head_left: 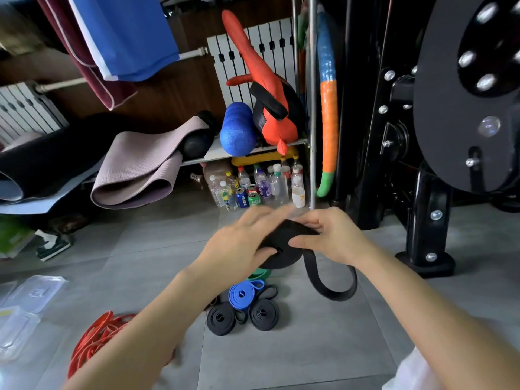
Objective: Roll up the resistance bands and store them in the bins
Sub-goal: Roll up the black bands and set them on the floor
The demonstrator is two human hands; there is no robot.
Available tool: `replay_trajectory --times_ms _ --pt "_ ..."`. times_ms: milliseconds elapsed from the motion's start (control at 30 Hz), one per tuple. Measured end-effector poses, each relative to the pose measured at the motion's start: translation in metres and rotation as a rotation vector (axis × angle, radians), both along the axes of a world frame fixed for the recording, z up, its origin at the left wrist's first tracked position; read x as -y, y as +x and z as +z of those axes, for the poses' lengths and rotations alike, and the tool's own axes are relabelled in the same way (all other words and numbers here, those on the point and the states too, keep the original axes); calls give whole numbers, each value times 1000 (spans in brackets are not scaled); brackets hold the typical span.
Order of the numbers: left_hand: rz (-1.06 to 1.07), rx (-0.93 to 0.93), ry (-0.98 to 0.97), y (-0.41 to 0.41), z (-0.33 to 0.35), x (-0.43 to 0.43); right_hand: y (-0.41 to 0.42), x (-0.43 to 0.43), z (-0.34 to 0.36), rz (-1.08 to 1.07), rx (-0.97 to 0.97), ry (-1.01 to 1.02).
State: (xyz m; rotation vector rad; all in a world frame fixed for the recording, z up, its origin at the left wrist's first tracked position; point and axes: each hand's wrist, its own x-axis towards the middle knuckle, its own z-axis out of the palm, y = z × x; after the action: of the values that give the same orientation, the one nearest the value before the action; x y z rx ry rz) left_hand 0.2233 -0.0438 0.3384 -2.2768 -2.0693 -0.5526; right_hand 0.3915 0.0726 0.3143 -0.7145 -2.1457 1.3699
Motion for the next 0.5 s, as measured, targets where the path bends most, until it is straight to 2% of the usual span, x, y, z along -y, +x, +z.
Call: replay_trajectory --times_ms 67,133,300,433,500 --pt "-9 -44 -80 2 2 -1 -3 2 -2 24 3 18" --pt "3 74 -65 -1 0 0 -3 3 -1 9 -30 -33" --pt "173 379 182 -21 7 7 4 -5 -6 -77 -70 -76" --pt "299 669 327 -43 23 14 7 -6 -17 -244 -74 -119" --pt "308 722 350 -50 30 19 6 -7 -21 -337 -63 -139"
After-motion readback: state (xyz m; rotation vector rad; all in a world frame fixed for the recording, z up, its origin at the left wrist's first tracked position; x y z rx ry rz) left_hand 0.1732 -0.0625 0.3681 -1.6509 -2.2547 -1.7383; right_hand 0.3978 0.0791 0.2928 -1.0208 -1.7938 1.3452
